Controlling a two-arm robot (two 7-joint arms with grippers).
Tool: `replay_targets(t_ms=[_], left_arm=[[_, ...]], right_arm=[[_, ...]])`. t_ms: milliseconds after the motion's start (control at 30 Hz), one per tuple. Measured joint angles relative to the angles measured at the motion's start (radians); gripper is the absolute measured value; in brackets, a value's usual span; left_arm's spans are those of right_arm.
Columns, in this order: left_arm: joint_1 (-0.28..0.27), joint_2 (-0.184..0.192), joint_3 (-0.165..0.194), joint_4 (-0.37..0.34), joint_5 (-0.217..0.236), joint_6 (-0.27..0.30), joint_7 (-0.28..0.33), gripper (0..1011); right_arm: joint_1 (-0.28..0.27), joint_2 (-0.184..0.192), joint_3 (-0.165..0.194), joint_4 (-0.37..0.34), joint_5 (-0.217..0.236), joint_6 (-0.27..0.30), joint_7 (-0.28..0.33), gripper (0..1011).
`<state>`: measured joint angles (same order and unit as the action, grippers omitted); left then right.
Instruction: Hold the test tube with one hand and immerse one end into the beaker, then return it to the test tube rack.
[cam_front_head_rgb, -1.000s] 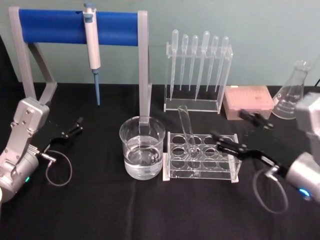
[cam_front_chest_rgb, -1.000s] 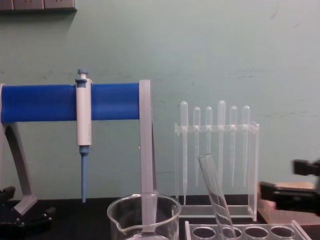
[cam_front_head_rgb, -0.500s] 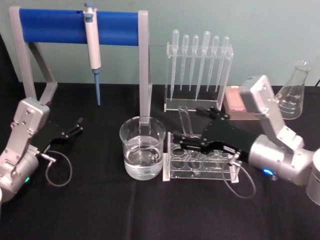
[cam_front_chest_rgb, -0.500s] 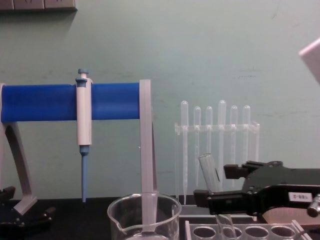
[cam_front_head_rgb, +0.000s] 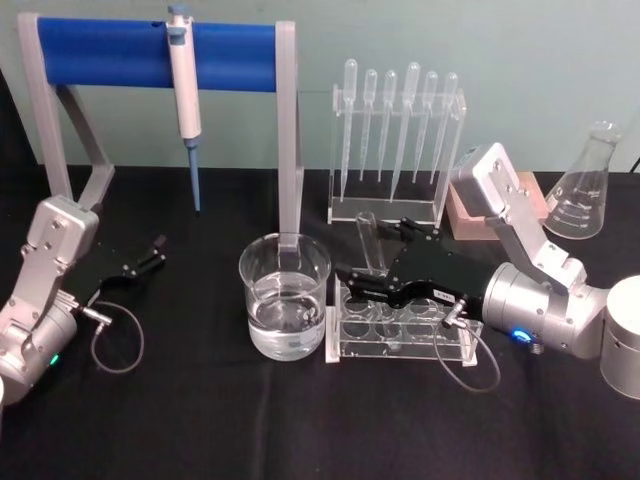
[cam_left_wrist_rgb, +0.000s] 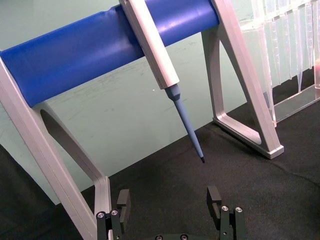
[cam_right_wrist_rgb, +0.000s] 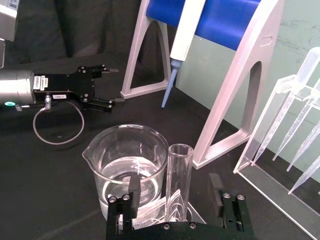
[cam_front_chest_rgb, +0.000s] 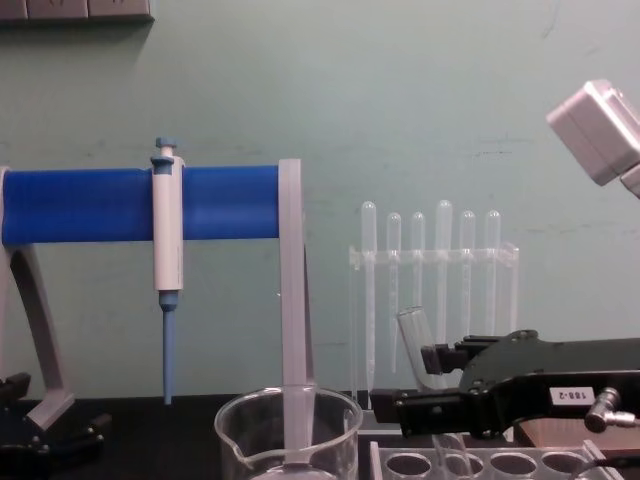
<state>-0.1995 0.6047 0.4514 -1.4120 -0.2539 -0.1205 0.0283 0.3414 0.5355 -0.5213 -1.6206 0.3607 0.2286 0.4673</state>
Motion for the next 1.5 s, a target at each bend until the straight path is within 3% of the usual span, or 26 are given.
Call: replay_targets(t_ms=[267, 367, 500, 700, 1133, 1500], left_arm=[[0.000, 0.000, 0.000, 0.000, 0.000, 0.000, 0.000, 1000], [0.000, 0.000, 0.000, 0.000, 0.000, 0.000, 0.000, 1000], [0.000, 0.000, 0.000, 0.000, 0.000, 0.000, 0.000, 1000], [0.000, 0.000, 0.000, 0.000, 0.000, 0.000, 0.000, 1000], [0.000, 0.000, 0.000, 0.000, 0.000, 0.000, 0.000, 1000], [0.000, 0.000, 0.000, 0.000, 0.000, 0.000, 0.000, 1000]], right_arm=[[0.000, -0.014, 0.008, 0.007, -0.011, 0.008, 0.002, 681], [0.000, -0.019, 0.013, 0.009, -0.013, 0.010, 0.003, 536], [-0.003, -0.022, 0.018, 0.010, -0.014, 0.010, 0.003, 449], [-0.020, -0.026, 0.038, 0.003, -0.004, 0.000, 0.003, 228], [-0.096, -0.039, 0.149, -0.128, 0.098, -0.071, -0.052, 225], [-0.105, -0.044, 0.154, -0.151, 0.110, -0.077, -0.071, 224]])
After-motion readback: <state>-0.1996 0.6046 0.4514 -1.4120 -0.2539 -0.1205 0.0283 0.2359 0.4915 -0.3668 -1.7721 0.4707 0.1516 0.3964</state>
